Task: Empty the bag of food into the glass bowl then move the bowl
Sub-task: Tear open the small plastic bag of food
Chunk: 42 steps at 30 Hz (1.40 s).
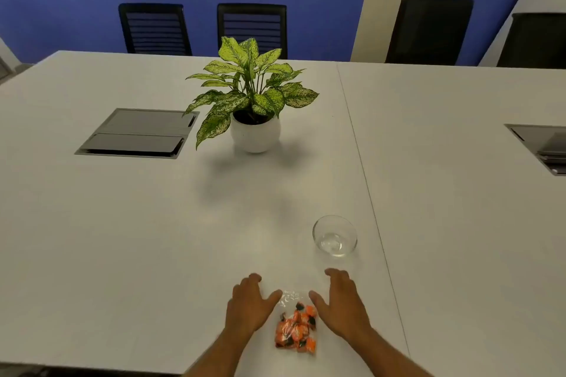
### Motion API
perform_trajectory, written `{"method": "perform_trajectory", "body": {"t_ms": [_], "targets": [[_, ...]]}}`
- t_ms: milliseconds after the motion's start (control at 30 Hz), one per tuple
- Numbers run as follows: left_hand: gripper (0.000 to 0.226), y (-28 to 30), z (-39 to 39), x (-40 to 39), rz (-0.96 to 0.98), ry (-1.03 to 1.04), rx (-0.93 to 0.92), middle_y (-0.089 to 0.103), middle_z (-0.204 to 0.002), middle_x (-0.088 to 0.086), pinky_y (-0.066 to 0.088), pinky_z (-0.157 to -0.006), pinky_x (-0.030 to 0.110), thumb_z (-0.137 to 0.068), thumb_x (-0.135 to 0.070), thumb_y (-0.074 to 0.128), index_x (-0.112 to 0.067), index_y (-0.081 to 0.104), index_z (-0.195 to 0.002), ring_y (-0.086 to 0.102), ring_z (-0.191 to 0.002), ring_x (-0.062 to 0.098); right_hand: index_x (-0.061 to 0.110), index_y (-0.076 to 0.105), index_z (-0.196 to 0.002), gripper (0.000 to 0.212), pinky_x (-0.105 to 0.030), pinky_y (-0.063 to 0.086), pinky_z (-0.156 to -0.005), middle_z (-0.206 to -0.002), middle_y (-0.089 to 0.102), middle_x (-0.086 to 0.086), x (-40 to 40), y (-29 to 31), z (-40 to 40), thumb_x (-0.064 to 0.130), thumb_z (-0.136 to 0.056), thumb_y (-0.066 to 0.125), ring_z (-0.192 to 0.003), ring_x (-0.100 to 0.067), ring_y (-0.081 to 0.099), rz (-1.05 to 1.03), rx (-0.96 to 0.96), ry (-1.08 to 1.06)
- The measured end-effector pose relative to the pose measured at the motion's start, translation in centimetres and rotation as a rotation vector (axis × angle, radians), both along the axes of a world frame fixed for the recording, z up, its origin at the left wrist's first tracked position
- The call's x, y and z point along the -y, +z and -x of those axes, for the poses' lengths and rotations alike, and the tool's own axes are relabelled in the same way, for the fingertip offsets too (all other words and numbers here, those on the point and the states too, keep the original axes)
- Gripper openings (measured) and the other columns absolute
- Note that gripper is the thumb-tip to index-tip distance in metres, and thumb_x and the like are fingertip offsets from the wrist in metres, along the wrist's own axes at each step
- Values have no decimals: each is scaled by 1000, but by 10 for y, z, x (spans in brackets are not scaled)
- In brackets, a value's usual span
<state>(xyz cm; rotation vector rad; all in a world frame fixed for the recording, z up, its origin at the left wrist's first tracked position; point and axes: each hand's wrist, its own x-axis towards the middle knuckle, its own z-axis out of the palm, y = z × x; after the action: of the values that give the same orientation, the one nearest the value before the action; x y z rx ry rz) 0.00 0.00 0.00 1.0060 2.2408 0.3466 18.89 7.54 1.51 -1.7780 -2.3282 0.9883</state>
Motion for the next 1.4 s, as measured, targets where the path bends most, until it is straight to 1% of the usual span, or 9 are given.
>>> {"method": "perform_trajectory", "body": {"t_ms": [133, 267, 433, 533, 733, 933, 1167, 1267, 1400], "targets": [[59, -8, -12, 1, 90, 69, 136, 65, -121, 2, 54, -96, 35, -82, -58, 67, -17, 58, -122, 60, -111, 20, 12, 35, -141, 72, -33, 45, -104, -144, 45, -12, 2, -9, 6, 39, -83, 68, -127, -25, 51, 313, -59, -182], [32, -11, -25, -4, 85, 117, 211, 68, -103, 0, 54, -88, 34, -84, -48, 70, -20, 58, -95, 65, -100, 18, 12, 38, -138, 67, -27, 46, -94, -136, 54, -11, 0, -16, 15, 29, -82, 71, -120, -23, 55, 434, -93, -256], [25, -14, -31, -11, 67, 170, 261, 65, -79, -7, 56, -88, 36, -84, -38, 69, -27, 54, -68, 68, -93, 19, 15, 49, -128, 59, -29, 53, -86, -116, 63, -4, -2, -24, 16, 23, -75, 75, -101, -17, 63, 493, -153, -330], [20, -12, -30, -14, -6, 162, 307, 66, -80, -9, 54, -85, 31, -89, -30, 68, -27, 58, -71, 65, -85, 13, 20, 59, -114, 43, -33, 57, -86, -108, 65, -2, -6, -23, 13, 24, -75, 76, -95, -18, 66, 448, -184, -338], [13, -4, -22, -23, -160, 70, 374, 74, -93, 3, 50, -72, 20, -92, -20, 67, -23, 65, -79, 64, -77, 10, 19, 75, -80, 3, -26, 58, -71, -76, 75, 2, -20, 1, 9, 20, -79, 77, -71, -9, 70, 305, -285, -222], [15, 10, -13, -36, -271, 40, 404, 68, -100, -5, 45, -76, 13, -94, -14, 64, -26, 67, -85, 61, -90, 5, 16, 77, -83, 4, -17, 53, -58, -79, 77, -1, -32, 26, 18, 20, -80, 76, -67, -9, 69, 332, -305, -120], [14, 21, -16, -46, -367, 209, 416, 64, -106, -11, 50, -80, 17, -93, -20, 69, -30, 63, -101, 63, -94, 8, 24, 77, -69, 15, -22, 57, -60, -64, 74, 5, -35, 34, 32, 15, -80, 73, -62, -9, 70, 204, -318, -107], [13, 29, -27, -45, -358, 409, 568, 73, -98, -3, 62, -81, 31, -96, -32, 64, -19, 68, -96, 72, -90, 17, 20, 79, -74, 7, -27, 61, -66, -68, 76, 4, -34, 32, 37, 16, -80, 75, -64, -10, 72, 185, -330, -156], [23, 33, -36, -45, -289, 513, 797, 81, -90, 3, 66, -75, 31, -94, -34, 68, -12, 76, -95, 78, -82, 20, 15, 78, -77, 5, -25, 61, -64, -70, 76, 0, -34, 30, 44, 15, -80, 75, -65, -14, 73, 213, -341, -184]]}}
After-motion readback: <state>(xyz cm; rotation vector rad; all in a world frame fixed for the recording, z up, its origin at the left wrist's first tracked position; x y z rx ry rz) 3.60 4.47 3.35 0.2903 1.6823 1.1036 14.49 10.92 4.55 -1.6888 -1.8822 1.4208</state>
